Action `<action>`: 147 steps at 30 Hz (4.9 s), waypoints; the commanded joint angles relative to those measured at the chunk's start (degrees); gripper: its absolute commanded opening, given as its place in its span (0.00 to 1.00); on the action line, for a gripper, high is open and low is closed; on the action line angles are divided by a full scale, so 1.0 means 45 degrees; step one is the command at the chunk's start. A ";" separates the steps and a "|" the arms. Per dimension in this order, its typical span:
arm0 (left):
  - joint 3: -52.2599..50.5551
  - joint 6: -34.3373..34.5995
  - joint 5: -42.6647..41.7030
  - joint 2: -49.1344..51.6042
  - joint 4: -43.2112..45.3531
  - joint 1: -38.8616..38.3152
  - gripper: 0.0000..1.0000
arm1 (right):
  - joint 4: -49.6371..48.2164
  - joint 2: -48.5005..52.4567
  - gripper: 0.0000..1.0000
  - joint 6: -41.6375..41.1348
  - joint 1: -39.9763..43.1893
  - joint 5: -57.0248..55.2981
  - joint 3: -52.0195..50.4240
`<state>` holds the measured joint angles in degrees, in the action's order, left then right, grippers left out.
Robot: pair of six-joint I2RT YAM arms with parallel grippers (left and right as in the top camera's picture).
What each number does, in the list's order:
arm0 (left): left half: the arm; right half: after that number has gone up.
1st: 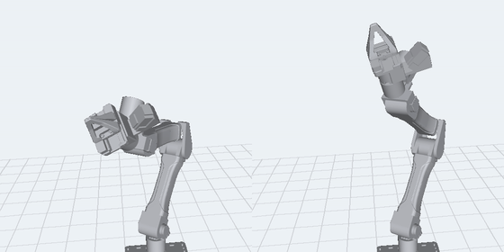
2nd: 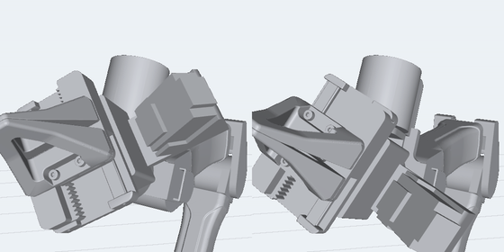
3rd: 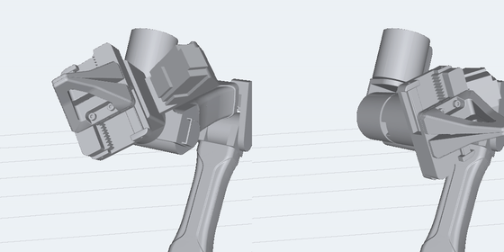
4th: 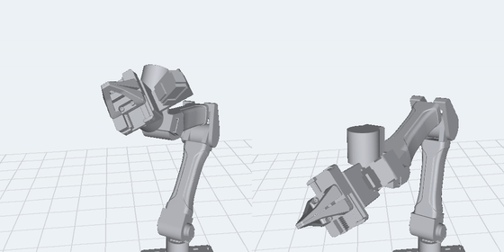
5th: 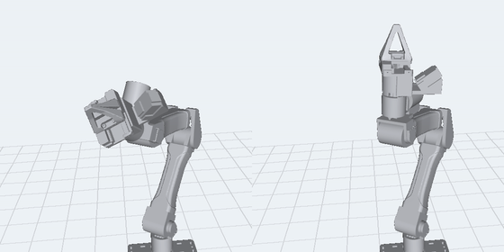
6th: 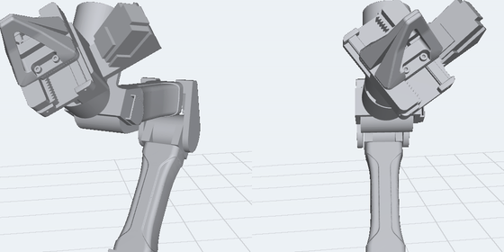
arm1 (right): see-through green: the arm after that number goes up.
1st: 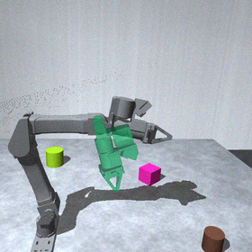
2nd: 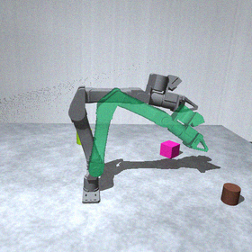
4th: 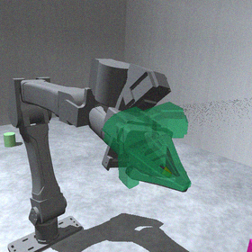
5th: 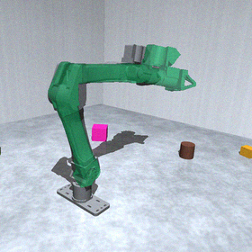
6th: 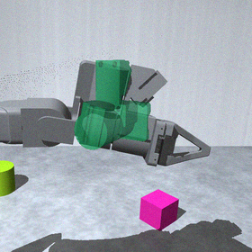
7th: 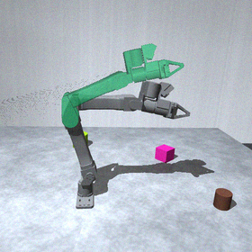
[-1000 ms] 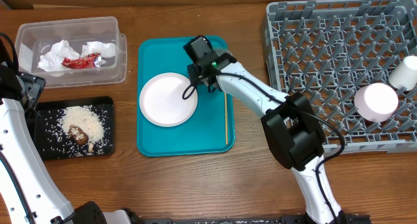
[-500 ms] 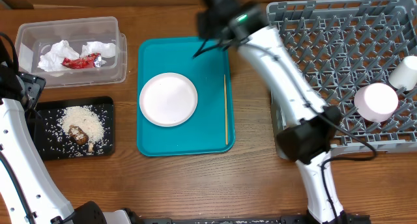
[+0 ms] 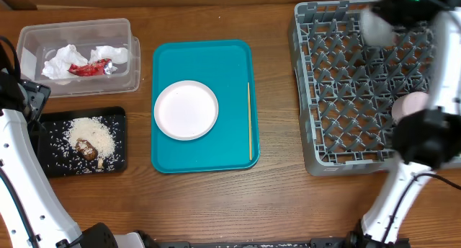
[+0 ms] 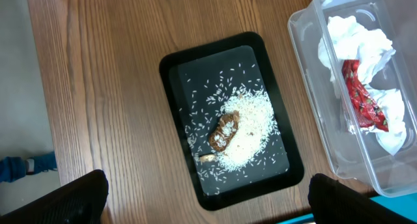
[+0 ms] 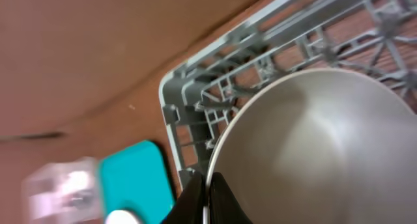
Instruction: Sort waste into correct bins and load items into the dishwasher
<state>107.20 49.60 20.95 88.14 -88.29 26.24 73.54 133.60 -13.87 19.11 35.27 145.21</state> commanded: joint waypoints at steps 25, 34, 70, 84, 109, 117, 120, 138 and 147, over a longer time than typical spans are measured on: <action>-0.0029 0.0272 -0.0044 -0.0087 -0.0024 -0.0024 1.00 | -0.4974 -0.0102 0.04 -0.0554 0.3531 1.2007 -0.6795; -0.0029 0.0272 -0.0044 -0.0087 -0.0024 -0.0024 1.00 | -0.3565 -0.0102 0.04 -0.0971 0.3507 0.7198 -0.6795; -0.0029 0.0272 -0.0044 -0.0087 -0.0024 -0.0024 1.00 | 0.2132 -0.0117 0.30 -0.1977 0.5353 -0.1064 -0.0267; -0.0029 0.0272 -0.0044 -0.0087 -0.0024 -0.0024 1.00 | 0.2205 -0.0049 0.04 -0.1069 0.1073 -0.7164 0.0117; -0.0029 0.0272 -0.0044 -0.0087 -0.0024 -0.0024 1.00 | 0.3235 -0.0219 0.04 -0.1608 0.0782 -0.8714 -0.2157; -0.0029 0.0272 -0.0044 -0.0087 -0.0024 -0.0024 1.00 | 0.3002 -0.1778 0.04 -0.1627 0.0695 -0.8048 -0.2157; -0.0029 0.0272 -0.0044 -0.0087 -0.0024 -0.0024 1.00 | 0.2827 -0.1744 0.04 -0.1326 0.0695 -0.8320 -0.2249; -0.0029 0.0272 -0.0044 -0.0087 -0.0024 -0.0024 1.00 | 0.1836 -0.1010 0.04 -0.1200 0.0714 -0.8150 -0.4983; -0.0029 0.0272 -0.0044 -0.0087 -0.0024 -0.0024 1.00 | 0.2550 -0.1870 0.04 -0.1209 0.0685 -0.7388 -0.4090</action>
<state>107.20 49.60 20.95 88.14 -88.31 26.24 84.79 129.38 -19.49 22.35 -0.40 123.35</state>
